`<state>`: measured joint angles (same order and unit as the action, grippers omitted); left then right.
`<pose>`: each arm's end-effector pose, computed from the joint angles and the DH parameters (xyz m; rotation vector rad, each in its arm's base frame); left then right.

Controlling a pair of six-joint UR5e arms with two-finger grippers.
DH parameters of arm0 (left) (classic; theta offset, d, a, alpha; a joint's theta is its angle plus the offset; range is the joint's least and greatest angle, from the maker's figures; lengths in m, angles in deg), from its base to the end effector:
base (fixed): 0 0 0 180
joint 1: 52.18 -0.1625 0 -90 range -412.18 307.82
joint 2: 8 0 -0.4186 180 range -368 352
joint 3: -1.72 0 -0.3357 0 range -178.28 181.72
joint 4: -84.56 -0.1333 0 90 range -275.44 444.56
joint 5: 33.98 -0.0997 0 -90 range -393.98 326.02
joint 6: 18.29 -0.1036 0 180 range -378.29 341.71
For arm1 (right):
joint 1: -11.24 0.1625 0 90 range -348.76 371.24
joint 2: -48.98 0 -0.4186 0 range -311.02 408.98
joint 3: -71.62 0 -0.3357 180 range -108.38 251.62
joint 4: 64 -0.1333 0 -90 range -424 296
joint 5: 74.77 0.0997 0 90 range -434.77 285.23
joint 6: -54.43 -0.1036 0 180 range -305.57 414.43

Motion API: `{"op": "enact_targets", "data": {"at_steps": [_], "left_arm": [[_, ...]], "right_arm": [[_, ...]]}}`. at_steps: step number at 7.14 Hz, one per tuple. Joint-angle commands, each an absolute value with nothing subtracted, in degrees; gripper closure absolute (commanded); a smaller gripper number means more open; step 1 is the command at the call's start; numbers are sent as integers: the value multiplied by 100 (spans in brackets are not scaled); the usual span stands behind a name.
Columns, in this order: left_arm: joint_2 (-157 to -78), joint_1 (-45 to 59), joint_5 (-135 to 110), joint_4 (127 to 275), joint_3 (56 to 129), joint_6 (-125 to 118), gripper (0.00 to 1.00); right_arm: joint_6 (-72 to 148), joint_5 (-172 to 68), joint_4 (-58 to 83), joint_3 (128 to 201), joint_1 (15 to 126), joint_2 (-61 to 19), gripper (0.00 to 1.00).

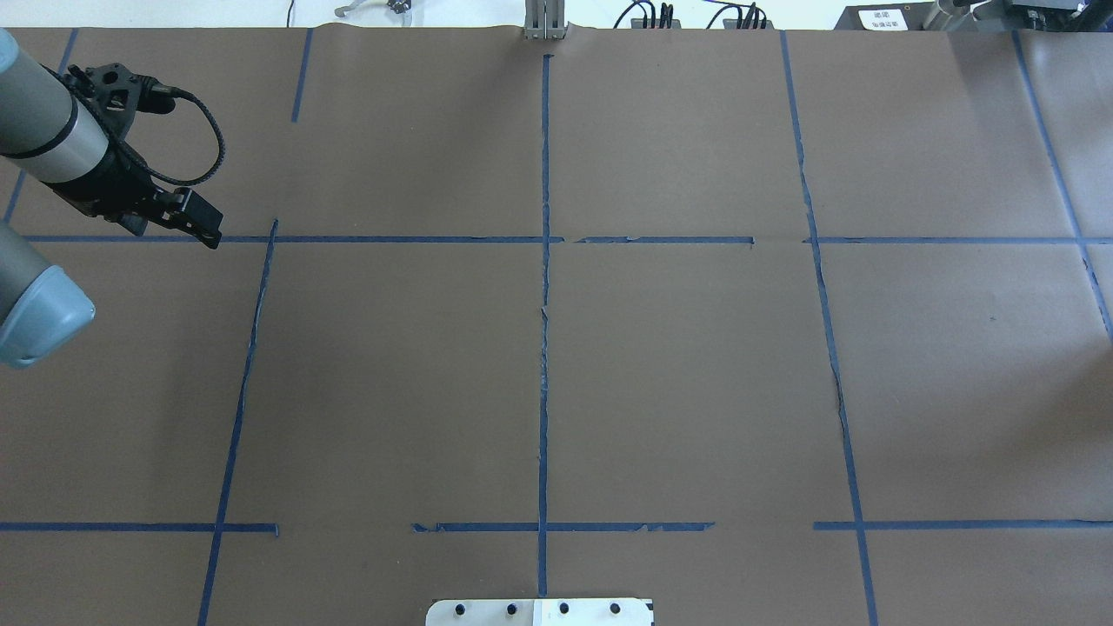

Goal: Left arm hands cup to right arm to dump lemon

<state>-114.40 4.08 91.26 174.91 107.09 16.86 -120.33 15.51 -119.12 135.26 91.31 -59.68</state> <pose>0.2349 -0.4841 0.4060 0.1088 0.8003 0.1491 0.0984 -0.2080 0.6802 -0.0981 -2.2819 1.8956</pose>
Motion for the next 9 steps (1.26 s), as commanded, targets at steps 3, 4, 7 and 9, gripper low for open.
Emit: {"op": "enact_targets", "data": {"at_steps": [3,4,7,9], "left_arm": [[-11479,407,9117,17491,10666,1687,0],[-11488,398,9117,17482,10640,1687,0],[-11592,390,9108,17281,10622,1678,0],[-11663,381,9100,17157,10631,1678,0]], "right_arm": [[-12609,1497,-12103,13517,9149,-5974,94],[-12801,1427,-12138,13473,9149,-5974,93],[-13162,1400,-12252,13420,9149,-5956,94],[-13111,1373,-12253,13420,9149,-5956,94]]}}
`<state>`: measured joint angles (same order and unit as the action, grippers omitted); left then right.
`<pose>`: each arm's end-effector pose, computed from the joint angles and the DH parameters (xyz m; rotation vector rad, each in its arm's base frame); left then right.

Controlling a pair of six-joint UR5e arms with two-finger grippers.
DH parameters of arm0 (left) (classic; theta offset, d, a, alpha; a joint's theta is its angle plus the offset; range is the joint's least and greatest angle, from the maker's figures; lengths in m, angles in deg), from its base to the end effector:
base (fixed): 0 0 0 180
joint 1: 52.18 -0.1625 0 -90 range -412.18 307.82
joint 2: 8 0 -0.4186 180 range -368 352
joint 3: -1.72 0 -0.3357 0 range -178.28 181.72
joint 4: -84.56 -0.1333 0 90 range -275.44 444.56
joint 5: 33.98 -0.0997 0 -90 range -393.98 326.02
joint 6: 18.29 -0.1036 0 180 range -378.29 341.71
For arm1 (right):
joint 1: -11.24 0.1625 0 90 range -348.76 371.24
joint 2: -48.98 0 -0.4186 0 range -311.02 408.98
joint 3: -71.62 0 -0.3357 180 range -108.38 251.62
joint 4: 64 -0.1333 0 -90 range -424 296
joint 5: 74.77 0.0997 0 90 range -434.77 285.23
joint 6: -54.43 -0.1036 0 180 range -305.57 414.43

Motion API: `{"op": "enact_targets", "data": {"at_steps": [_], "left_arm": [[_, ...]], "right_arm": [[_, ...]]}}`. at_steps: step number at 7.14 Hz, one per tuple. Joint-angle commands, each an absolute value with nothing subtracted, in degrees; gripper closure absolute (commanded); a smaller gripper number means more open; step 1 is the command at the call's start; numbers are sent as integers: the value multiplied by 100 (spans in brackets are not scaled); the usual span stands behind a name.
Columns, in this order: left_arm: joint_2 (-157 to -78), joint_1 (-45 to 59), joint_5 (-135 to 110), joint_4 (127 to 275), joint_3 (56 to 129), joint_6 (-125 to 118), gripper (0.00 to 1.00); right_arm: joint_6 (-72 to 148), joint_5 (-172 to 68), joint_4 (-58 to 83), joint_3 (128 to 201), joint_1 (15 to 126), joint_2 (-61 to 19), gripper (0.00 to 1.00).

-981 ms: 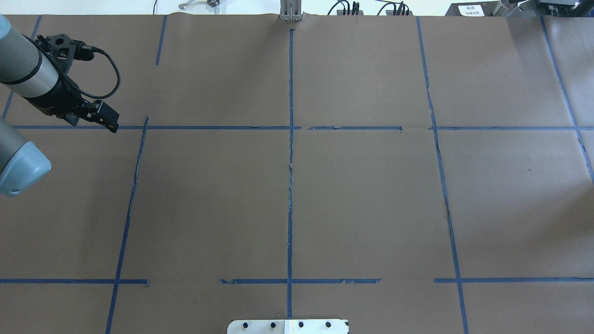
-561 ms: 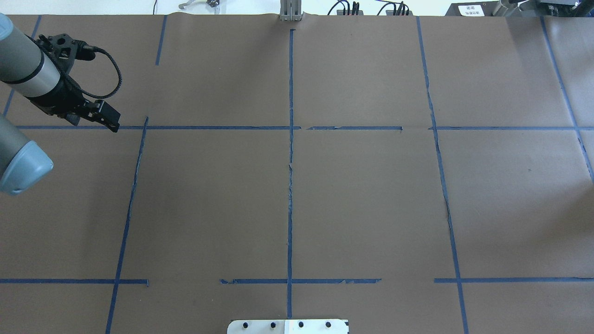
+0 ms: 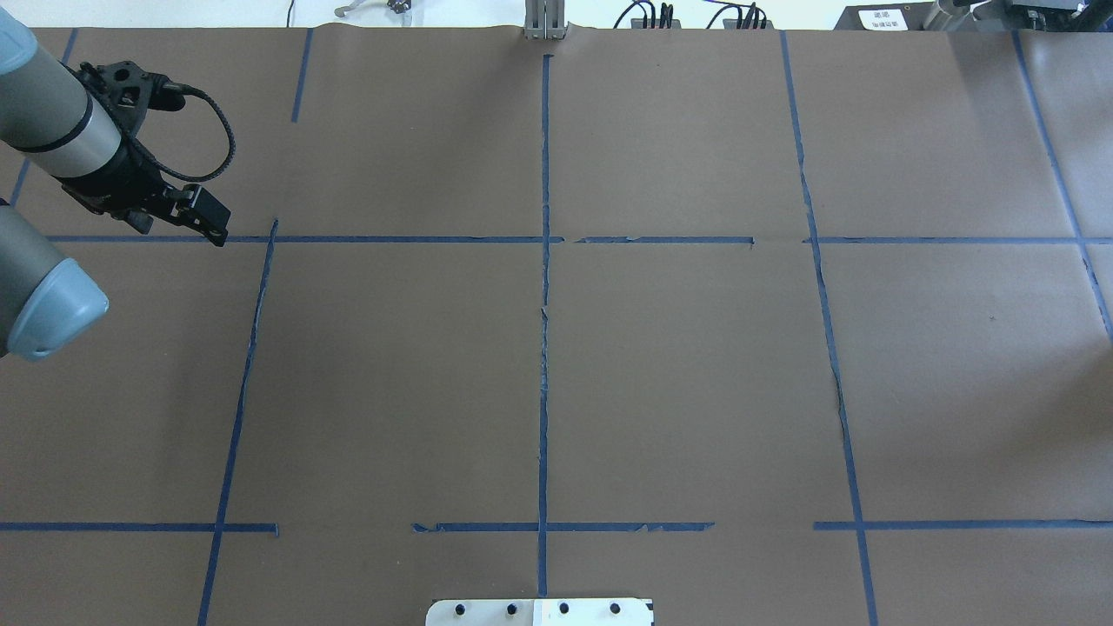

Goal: Left arm hands cup to right arm to dump lemon

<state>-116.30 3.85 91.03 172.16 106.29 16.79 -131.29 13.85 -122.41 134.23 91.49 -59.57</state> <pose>0.2418 -0.4911 0.4003 0.0863 0.7830 0.1441 0.1034 -0.2003 0.6809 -0.3038 -2.4109 1.9511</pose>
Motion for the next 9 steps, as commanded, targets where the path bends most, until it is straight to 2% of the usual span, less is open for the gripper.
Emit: {"op": "enact_targets", "data": {"at_steps": [1,4,9], "left_arm": [[-11655,381,9100,17157,10631,1678,0],[-11655,381,9100,17157,10631,1669,0],[-11655,372,9108,17157,10596,1669,0]], "right_arm": [[-12797,1382,-12253,13420,9149,-5948,96],[-11129,1426,-12183,13429,9140,-5868,100],[-7983,1890,-12165,13332,9140,-5877,100]]}}
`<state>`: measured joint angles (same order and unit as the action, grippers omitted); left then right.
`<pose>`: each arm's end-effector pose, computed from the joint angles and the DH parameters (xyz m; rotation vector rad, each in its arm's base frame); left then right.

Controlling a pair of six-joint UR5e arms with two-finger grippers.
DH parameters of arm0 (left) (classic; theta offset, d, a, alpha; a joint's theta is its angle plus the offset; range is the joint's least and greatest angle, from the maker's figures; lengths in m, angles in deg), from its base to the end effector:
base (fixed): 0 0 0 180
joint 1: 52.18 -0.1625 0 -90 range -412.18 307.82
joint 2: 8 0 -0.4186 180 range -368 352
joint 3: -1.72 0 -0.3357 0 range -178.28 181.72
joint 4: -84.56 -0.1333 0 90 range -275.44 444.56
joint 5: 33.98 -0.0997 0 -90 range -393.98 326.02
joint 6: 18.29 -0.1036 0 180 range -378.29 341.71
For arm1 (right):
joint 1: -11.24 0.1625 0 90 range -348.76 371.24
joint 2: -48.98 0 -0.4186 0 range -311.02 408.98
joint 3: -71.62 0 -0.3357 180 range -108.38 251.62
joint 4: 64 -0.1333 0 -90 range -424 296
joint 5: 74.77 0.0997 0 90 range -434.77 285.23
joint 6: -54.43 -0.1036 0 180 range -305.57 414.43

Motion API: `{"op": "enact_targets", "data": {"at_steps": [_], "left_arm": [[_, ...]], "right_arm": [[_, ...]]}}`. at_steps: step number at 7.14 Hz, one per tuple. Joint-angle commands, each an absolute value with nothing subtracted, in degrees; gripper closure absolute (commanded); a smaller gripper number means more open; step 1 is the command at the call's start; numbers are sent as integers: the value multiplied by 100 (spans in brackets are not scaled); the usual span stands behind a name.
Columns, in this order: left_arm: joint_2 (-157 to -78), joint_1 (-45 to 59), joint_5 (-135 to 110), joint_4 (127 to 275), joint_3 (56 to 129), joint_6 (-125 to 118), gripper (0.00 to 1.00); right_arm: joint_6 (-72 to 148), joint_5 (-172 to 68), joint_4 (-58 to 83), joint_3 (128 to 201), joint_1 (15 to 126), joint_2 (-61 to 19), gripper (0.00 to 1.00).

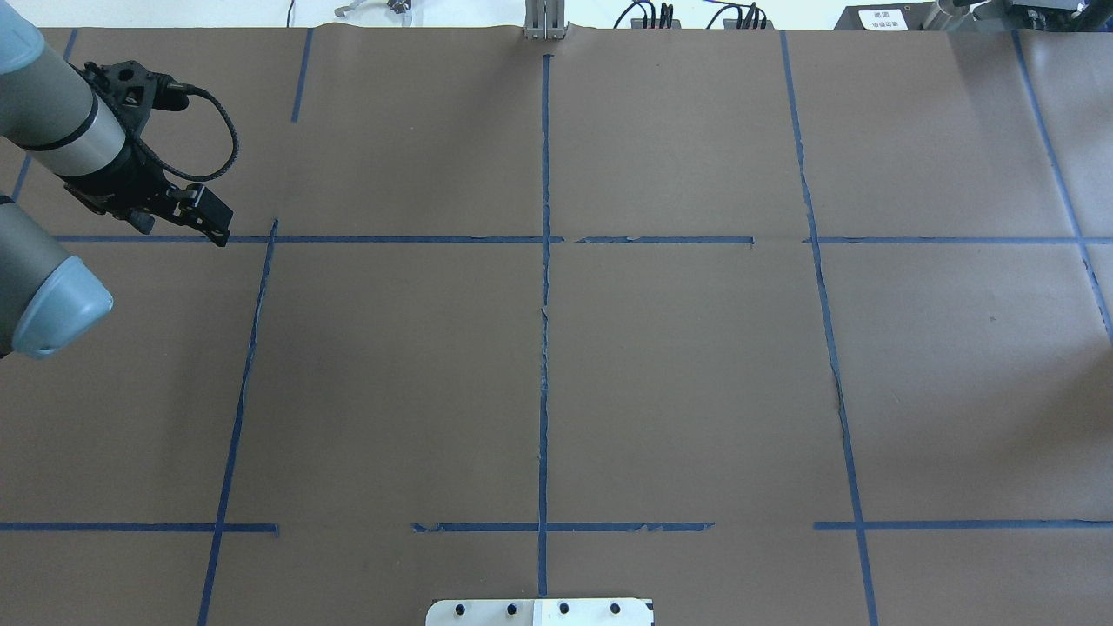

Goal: Left arm hands cup to right arm to dump lemon

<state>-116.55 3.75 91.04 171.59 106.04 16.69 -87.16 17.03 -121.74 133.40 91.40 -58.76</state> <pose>0.2435 -0.4919 0.4010 0.0779 0.7782 0.1444 0.0962 -0.2063 0.6838 0.4903 -2.0339 1.5387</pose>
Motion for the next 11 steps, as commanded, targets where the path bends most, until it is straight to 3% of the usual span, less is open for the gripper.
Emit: {"op": "enact_targets", "data": {"at_steps": [1,9,11], "left_arm": [[-11655,372,9108,17157,10587,1669,0],[-11567,389,9108,17166,10692,1660,0],[-11567,398,9108,17166,10701,1660,0]], "right_arm": [[-7438,1988,-12139,13332,9140,-5877,100],[-1936,2753,-11287,13367,9149,-6000,100],[-1474,2981,-10693,13970,9184,-6000,100]]}}
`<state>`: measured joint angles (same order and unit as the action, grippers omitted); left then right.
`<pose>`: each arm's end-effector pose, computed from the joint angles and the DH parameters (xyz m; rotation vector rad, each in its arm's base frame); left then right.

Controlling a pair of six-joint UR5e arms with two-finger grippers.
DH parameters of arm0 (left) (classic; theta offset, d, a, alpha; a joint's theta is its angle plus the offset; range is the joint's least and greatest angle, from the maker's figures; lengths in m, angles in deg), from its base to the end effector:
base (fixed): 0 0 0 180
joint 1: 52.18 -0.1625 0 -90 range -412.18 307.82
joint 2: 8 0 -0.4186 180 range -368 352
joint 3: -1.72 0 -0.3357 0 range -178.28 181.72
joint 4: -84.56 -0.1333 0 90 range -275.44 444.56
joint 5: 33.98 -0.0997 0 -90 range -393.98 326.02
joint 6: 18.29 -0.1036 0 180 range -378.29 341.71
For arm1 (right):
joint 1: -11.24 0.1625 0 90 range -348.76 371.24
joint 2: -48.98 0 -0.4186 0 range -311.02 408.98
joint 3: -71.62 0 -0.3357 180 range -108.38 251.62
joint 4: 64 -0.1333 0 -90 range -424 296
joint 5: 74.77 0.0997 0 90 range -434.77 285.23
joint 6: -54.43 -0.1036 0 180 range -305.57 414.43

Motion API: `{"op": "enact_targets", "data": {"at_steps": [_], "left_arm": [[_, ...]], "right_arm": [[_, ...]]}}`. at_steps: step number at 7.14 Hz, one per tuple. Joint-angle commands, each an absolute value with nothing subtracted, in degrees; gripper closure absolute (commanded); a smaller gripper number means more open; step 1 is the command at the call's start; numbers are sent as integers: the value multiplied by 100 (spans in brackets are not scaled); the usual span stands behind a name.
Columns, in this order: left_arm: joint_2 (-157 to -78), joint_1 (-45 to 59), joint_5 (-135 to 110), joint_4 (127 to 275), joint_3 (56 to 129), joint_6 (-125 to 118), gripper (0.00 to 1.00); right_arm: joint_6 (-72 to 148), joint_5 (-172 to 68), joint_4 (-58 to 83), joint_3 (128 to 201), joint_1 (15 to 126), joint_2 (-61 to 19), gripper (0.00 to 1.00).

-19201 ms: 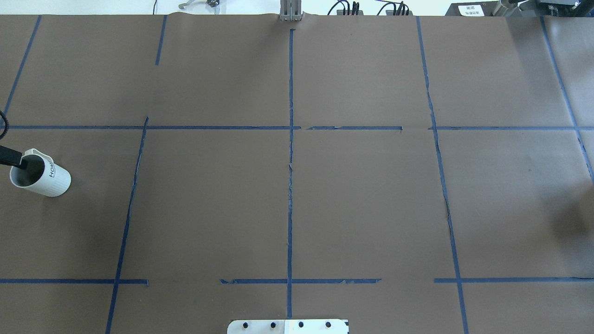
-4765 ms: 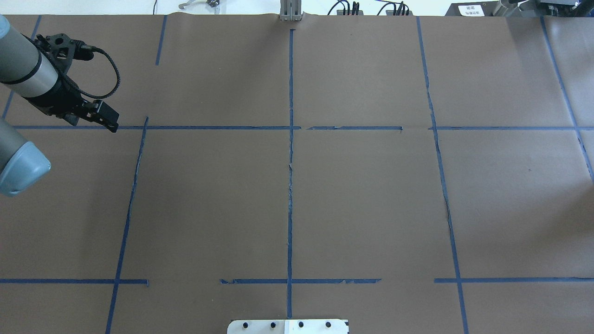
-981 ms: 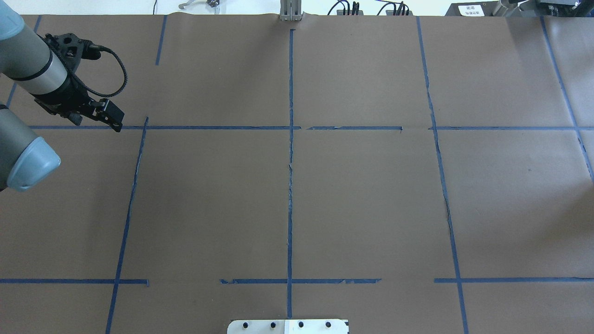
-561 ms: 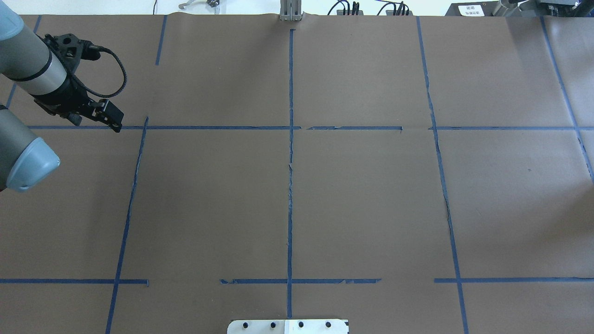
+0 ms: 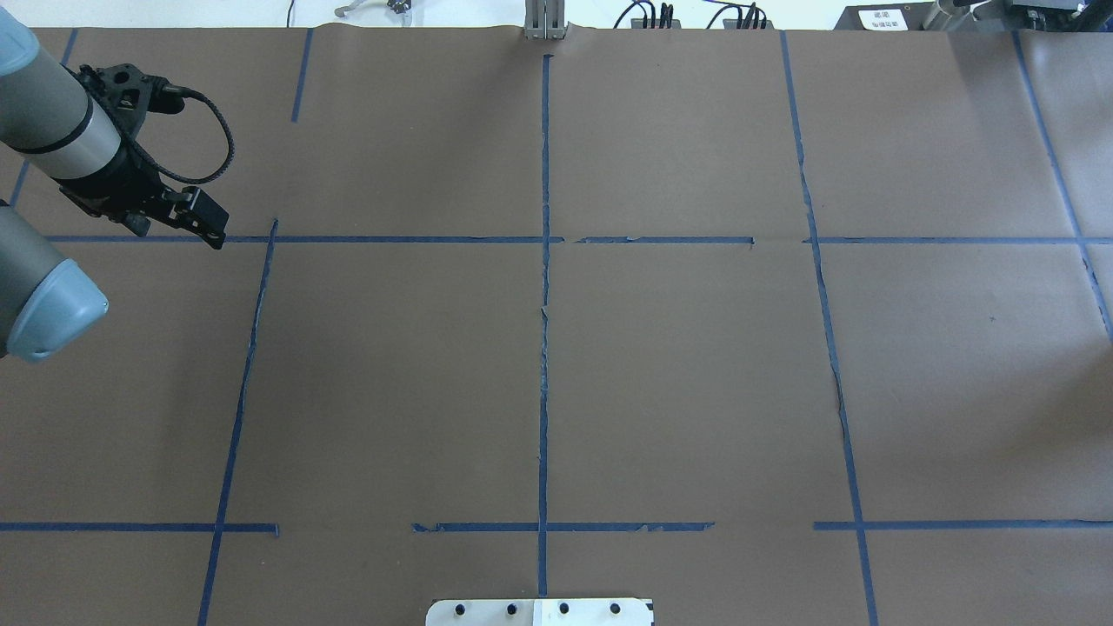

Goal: Left arm hands cup to right arm to dump lemon

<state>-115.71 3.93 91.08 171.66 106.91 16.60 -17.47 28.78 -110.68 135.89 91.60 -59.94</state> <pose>0.2387 -0.4877 0.4025 0.0808 0.7794 0.1436 0.0740 -0.2156 0.6912 1.1148 -1.2086 0.6490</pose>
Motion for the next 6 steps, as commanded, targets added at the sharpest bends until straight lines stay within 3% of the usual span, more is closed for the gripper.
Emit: {"op": "enact_targets", "data": {"at_steps": [1,6], "left_arm": [[-11549,407,9108,17166,10701,1652,0],[-11601,372,9117,17166,10657,1669,0]], "right_arm": [[-1361,2999,-10384,14226,9210,-5983,100],[1507,3456,-8318,15266,9352,-5562,100]]}}
